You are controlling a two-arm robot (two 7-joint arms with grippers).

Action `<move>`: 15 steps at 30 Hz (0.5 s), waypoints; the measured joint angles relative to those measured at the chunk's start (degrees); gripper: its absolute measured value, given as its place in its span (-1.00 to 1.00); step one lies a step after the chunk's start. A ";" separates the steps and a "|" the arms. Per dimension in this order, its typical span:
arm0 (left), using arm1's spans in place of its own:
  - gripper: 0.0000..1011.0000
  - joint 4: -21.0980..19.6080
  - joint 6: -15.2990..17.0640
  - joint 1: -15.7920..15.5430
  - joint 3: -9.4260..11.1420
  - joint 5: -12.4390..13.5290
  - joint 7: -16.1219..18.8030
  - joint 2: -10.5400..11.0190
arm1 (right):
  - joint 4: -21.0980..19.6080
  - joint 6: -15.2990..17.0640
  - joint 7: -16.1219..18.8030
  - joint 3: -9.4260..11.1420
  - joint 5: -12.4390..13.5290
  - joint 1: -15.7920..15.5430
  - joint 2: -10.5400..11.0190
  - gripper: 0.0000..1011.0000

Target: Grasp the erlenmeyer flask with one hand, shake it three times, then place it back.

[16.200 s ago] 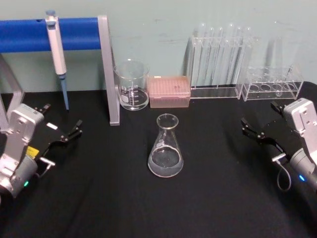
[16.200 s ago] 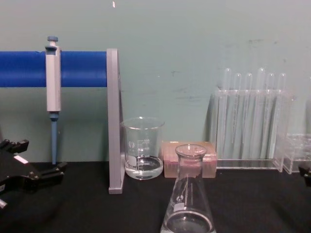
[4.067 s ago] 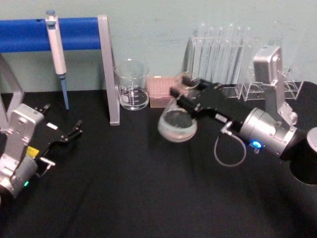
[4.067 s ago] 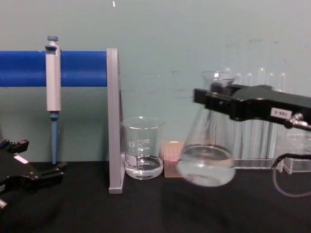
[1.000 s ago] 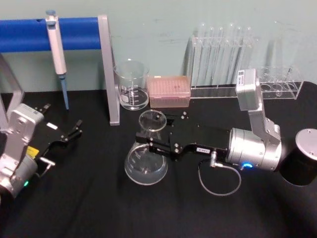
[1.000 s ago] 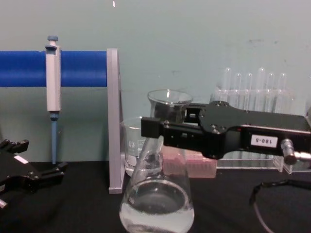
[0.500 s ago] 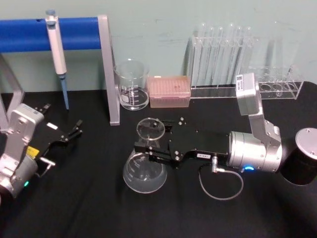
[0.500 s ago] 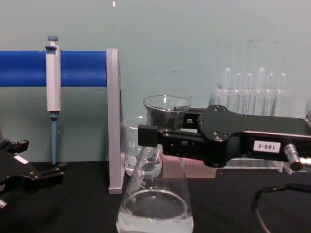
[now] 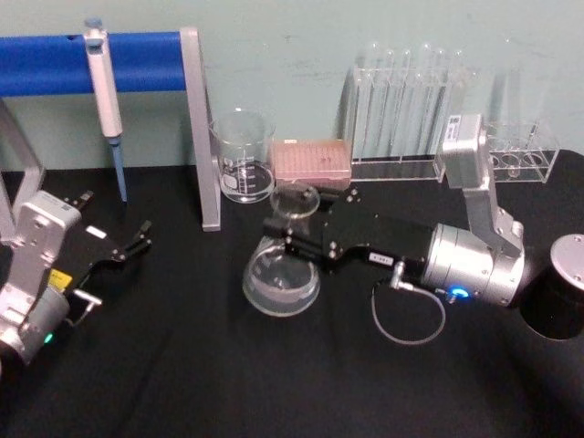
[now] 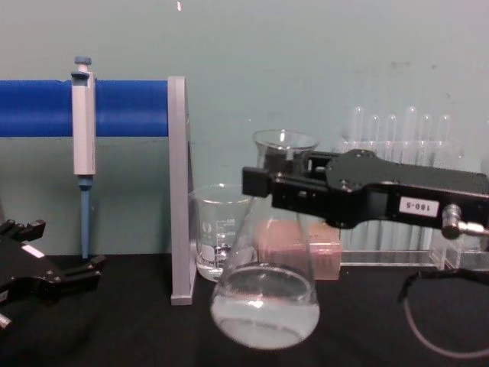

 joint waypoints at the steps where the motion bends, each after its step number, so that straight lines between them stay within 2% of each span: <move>1: 0.98 0.00 0.00 0.00 0.00 0.00 0.00 0.00 | 0.00 0.17 -0.70 0.15 -0.04 -0.08 -0.05 -0.11; 7: 0.98 0.00 0.00 0.00 0.00 0.00 0.00 0.00 | -0.13 2.38 -8.95 2.80 -1.17 -1.26 -1.15 -0.11; 15: 0.98 0.00 0.00 0.00 0.00 0.00 0.00 0.00 | -0.23 4.04 -17.35 6.87 -2.59 -2.93 -2.77 -0.11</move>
